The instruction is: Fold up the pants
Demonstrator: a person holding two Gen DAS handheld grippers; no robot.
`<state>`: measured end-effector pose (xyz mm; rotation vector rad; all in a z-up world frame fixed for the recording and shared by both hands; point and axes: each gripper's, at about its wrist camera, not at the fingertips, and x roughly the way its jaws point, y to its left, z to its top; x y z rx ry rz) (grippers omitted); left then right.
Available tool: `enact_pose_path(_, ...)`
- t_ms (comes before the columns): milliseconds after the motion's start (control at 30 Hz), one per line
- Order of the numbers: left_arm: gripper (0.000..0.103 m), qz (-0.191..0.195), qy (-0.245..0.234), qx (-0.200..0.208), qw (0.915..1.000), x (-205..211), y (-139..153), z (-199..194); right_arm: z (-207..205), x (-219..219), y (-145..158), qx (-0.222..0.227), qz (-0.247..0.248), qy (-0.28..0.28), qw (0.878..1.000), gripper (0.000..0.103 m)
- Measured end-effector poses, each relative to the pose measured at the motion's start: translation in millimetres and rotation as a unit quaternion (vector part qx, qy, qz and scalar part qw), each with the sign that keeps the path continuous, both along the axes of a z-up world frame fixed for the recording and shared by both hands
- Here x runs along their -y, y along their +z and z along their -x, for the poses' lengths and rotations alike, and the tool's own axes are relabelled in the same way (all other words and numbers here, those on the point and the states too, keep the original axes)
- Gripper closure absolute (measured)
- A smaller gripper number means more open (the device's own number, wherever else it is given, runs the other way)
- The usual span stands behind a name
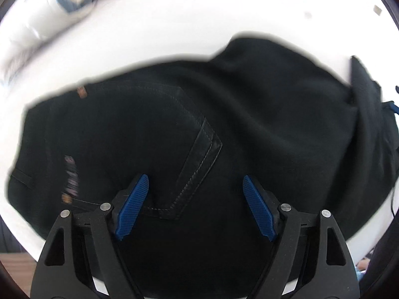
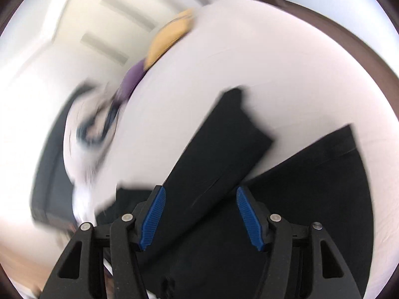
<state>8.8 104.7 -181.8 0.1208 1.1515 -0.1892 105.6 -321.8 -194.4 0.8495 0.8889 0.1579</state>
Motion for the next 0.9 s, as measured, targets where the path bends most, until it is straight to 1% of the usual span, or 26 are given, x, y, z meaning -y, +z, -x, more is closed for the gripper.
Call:
enact_pose_path(33,0.025,0.003,0.004,0.0,1.0,-2.7,-2.2,-11.0,-2.4,10.5,-8.0,-0.008,-0.024,-0.017,1.0,0.04)
enact_pose_path(67,0.025,0.004,0.008,-0.003,1.0,-1.6,-2.1,-12.0,-3.8,18.6,-15.0,-0.024,-0.029,-0.04,0.998,0.04)
enact_pose_path(167,0.025,0.0,0.006,-0.01,0.9999,1.7,-1.7,-15.8,-11.9,30.2,-29.9,-0.046,-0.057,-0.067,0.995,0.041)
enact_pose_path(200,0.025,0.003,0.007,-0.012,0.9999,2.2,-1.9,-17.8,-12.7,30.8,-33.5,-0.051,-0.06,-0.072,0.994,0.045)
enact_pose_path(267,0.023,0.012,0.011,-0.015,0.9998,1.0,-1.9,-19.9,-16.3,30.5,-34.0,-0.053,-0.056,-0.072,0.994,0.046)
enact_pose_path(367,0.023,0.013,0.013,-0.014,0.9997,2.6,-2.4,-20.9,-22.0,26.5,-35.8,-0.059,-0.063,-0.076,0.993,0.046)
enact_pose_path(433,0.023,0.012,0.014,-0.013,0.9997,3.7,-2.8,-17.4,-32.8,26.7,-38.5,-0.061,-0.073,-0.08,0.992,0.05)
enact_pose_path(467,0.023,0.012,0.014,-0.013,0.9997,3.7,-2.7,-16.9,-39.7,30.4,-42.5,-0.064,-0.076,-0.077,0.992,0.064)
enact_pose_path(500,0.023,0.014,0.015,-0.013,0.9997,-2.4,-2.0,-13.6,-43.5,31.2,-43.5,-0.066,-0.075,-0.075,0.992,0.086)
enact_pose_path(533,0.023,0.016,0.015,-0.012,0.9997,-18.8,2.4,-10.2,-49.0,31.7,-45.8,-0.07,-0.078,-0.07,0.992,0.092)
enact_pose_path(567,0.023,0.017,0.015,-0.012,0.9997,-19.1,2.6,-10.1,-50.3,31.6,-46.7,-0.072,-0.079,-0.07,0.992,0.093)
enact_pose_path(633,0.023,0.017,0.014,-0.012,0.9997,-23.5,-0.1,-10.9,-48.8,29.6,-40.4,-0.058,-0.066,-0.068,0.994,0.095)
enact_pose_path(733,0.023,0.018,0.013,-0.013,0.9997,-29.1,-5.4,-13.0,-38.9,26.6,-19.6,-0.029,-0.037,-0.063,0.997,0.096)
enact_pose_path(800,0.022,0.019,0.013,-0.013,0.9996,-30.5,-6.1,-13.6,-27.6,26.5,-1.7,-0.008,-0.016,-0.063,0.998,0.096)
enact_pose_path(900,0.022,0.021,0.015,-0.014,0.9996,-32.9,-6.4,-14.8,3.2,26.6,23.7,0.016,0.007,-0.067,0.998,0.096)
